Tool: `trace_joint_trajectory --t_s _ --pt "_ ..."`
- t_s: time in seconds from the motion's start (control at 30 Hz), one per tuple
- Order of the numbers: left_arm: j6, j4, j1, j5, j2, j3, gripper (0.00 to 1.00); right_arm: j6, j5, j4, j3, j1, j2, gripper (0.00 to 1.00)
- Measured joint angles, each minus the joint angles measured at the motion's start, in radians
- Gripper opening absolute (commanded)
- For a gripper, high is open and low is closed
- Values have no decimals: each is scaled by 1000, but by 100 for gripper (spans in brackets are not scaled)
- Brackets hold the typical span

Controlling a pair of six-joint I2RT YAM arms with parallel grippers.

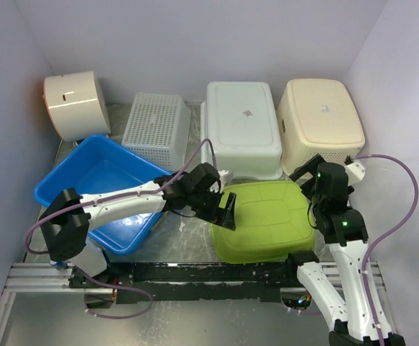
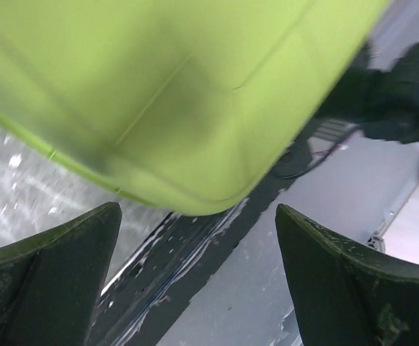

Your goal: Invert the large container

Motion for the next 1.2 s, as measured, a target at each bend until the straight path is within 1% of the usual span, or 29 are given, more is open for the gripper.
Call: trace_joint_trajectory --t_s 0.07,0.17,0.27,0.37,0.43,0.53,0.67,0.77,0.93,1.03,1.1,1.2 --pt "-26 -39 0 -34 11 -38 100 0 -6 7 -2 0 11 100" --pt "-48 -46 0 -43 66 -61 100 -2 -11 21 -2 0 24 100" --pt "-52 -4 0 -30 137 -60 99 -3 -14 26 -2 0 27 100" --pt "-27 50 0 -7 185 -23 100 -4 -13 26 -2 0 21 100" --pt "-2 84 -1 3 229 19 100 -4 -9 25 -2 0 12 100" --pt "36 114 -7 31 329 126 100 -7 -3 23 0 0 -3 100" --pt "94 124 -33 42 479 330 100 -8 5 20 11 0 -7 100" --pt "122 126 -60 53 525 406 100 -7 5 18 12 0 -7 100" --pt "158 115 -76 53 519 431 100 -10 -5 19 12 0 -3 100" --pt "195 33 -76 3 468 430 100 -21 -21 26 12 0 7 100" --pt "222 -35 -74 -54 384 407 100 -31 -31 35 12 0 13 100" --pt "249 -156 -64 -162 202 361 100 -51 -43 59 12 0 18 100"
